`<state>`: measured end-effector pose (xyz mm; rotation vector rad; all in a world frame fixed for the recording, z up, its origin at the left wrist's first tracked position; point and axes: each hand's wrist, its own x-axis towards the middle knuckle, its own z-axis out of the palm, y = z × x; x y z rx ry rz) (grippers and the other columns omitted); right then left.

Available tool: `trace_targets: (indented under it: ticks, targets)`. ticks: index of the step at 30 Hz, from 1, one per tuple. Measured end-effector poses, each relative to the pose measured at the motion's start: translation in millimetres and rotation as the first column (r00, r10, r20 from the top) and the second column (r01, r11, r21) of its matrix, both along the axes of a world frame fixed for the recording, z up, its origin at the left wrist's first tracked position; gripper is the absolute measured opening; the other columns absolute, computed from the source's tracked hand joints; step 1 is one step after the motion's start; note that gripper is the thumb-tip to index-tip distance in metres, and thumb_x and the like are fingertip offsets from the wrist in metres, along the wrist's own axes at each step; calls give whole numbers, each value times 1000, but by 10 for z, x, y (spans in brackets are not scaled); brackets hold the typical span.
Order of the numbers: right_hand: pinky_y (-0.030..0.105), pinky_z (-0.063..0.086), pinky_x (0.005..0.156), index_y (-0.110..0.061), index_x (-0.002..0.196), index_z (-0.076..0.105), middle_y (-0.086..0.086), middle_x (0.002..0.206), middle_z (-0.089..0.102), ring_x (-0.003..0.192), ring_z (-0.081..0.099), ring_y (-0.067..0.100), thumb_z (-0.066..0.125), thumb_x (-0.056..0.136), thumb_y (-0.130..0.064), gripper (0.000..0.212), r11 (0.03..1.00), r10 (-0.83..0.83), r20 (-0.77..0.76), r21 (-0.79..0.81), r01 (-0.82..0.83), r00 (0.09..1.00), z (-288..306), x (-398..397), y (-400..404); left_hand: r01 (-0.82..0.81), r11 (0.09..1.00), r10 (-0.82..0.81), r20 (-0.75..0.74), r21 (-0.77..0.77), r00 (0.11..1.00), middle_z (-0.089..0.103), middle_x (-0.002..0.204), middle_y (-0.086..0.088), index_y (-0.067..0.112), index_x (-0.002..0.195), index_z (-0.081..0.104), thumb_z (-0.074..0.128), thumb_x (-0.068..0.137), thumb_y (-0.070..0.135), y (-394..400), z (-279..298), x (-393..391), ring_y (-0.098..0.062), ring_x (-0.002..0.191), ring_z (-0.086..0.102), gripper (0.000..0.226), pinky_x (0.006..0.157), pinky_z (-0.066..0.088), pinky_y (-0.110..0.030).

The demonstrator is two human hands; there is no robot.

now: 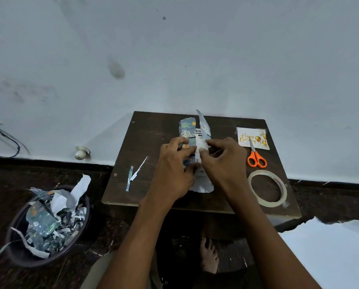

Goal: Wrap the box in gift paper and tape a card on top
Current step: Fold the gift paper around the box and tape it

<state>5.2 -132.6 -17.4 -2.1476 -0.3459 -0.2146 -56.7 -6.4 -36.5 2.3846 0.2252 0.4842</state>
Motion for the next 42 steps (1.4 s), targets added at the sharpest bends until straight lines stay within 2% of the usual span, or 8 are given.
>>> trace_targets:
  ticks: [7,14,20,24,28,32,38,42]
  targets:
    - [13,39,67,-13,103,79,4,91,60,82,55,6,65,97,-23,18,989,147,-68,-5,-148,987,-10,-1,-12,-13,1000,13,17,-29,1000,53,140,-1,13,125,71,71,89,2,-6,20,10,-16,123,44,38,85,30,6]
    - [-2,40,71,-14,119,75,2,98,58,79,56,0,73,89,-3,32,982,167,-46,-84,-170,985,-94,71,-23,-45,998,48,63,-50,997,58,132,-1,10,126,70,66,88,-6,7,1,42,-16,119,50,41,89,30,5]
    - [26,44,68,-8,117,74,4,95,48,84,53,17,68,93,-10,25,963,205,23,-183,-198,978,-103,15,37,-66,995,72,88,-73,993,60,129,-3,8,126,70,63,93,-1,-21,20,37,-16,117,52,34,88,32,4]
    - [22,34,62,-13,121,72,1,97,43,93,48,18,63,97,-16,26,931,244,24,-285,-227,969,-111,-19,72,-69,996,73,79,-55,994,61,127,-1,10,122,73,63,94,-2,-22,1,54,-16,112,51,32,84,35,2]
    - [8,38,67,-14,117,76,-7,91,51,83,54,4,72,90,-5,29,957,277,-91,-67,-283,957,-97,83,-47,-64,998,64,67,-15,996,59,128,1,9,120,73,69,89,-1,-31,-7,48,-16,111,50,33,81,36,-2]
    - [22,57,72,-28,96,76,-3,99,65,81,66,4,84,79,-6,28,969,212,-232,173,-174,949,-113,131,-134,-69,997,71,57,-26,996,58,129,4,12,123,72,74,88,3,-37,17,35,-9,109,43,36,78,36,1]
    - [16,53,80,-24,131,58,0,130,52,110,58,9,86,79,-12,61,983,113,-324,171,-60,939,-150,116,-48,-102,974,120,76,-204,990,54,128,3,13,122,71,79,84,3,-62,13,50,-14,119,55,41,87,52,-14]
    - [12,45,88,-16,146,52,-1,137,46,119,48,7,77,88,-11,64,987,148,-273,102,-124,951,-137,49,-19,-149,881,187,41,-448,981,49,133,-1,13,134,62,76,85,-3,-66,3,89,-11,116,61,54,78,47,-1]
